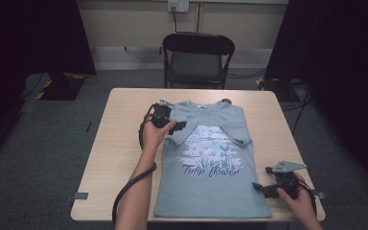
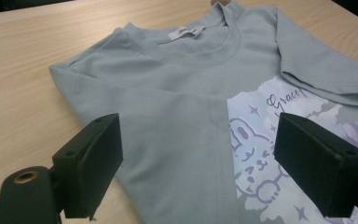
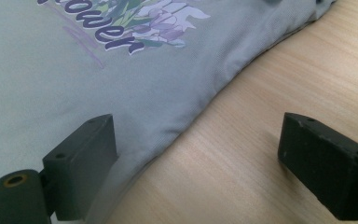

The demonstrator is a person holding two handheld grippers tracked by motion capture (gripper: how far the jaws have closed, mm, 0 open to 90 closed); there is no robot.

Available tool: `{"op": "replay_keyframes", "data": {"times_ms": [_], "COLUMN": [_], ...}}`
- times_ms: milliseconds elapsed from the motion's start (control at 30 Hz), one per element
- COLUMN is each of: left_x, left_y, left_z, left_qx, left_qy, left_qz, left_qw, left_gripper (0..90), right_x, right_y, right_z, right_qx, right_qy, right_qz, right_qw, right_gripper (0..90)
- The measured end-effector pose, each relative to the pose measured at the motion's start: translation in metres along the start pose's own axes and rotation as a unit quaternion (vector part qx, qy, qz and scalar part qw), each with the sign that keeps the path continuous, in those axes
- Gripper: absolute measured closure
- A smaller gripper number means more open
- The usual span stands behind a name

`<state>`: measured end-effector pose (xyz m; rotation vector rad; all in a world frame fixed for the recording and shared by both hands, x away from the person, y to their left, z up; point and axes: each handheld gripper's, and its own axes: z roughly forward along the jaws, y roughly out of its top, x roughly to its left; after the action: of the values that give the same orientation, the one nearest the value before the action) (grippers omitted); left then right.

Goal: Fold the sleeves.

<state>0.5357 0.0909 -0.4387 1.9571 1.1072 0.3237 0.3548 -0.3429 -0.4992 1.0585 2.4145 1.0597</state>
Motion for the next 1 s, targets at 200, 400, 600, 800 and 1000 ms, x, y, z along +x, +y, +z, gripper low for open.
{"op": "replay_keyframes", "data": {"times_ms": [200, 400, 600, 800, 1000], "left_x": [0.001, 0.001, 0.005, 0.008, 0.011], "left_y": [-0.005, -0.012, -0.019, -0.023, -0.03], "left_z": [-0.004, -0.008, -0.012, -0.017, -0.022], "left_qx": [0.003, 0.007, 0.008, 0.007, 0.006], "left_qy": [-0.006, -0.011, -0.011, -0.011, -0.011], "left_qz": [0.005, 0.012, 0.007, 0.012, 0.016], "left_qw": [1.0, 0.9998, 0.9999, 0.9998, 0.9998], "left_gripper": [15.1, 15.2, 15.2, 15.2, 15.2], "right_x": [0.0, 0.0, 0.0, 0.0, 0.0], "right_y": [0.0, 0.0, 0.0, 0.0, 0.0], "right_z": [0.0, 0.0, 0.0, 0.0, 0.0], "right_qx": [0.0, 0.0, 0.0, 0.0, 0.0], "right_qy": [0.0, 0.0, 0.0, 0.0, 0.0], "right_qz": [0.0, 0.0, 0.0, 0.0, 0.0], "right_qw": [1.0, 1.0, 1.0, 1.0, 1.0], "right_gripper": [10.8, 10.7, 10.7, 10.7, 10.7]}}
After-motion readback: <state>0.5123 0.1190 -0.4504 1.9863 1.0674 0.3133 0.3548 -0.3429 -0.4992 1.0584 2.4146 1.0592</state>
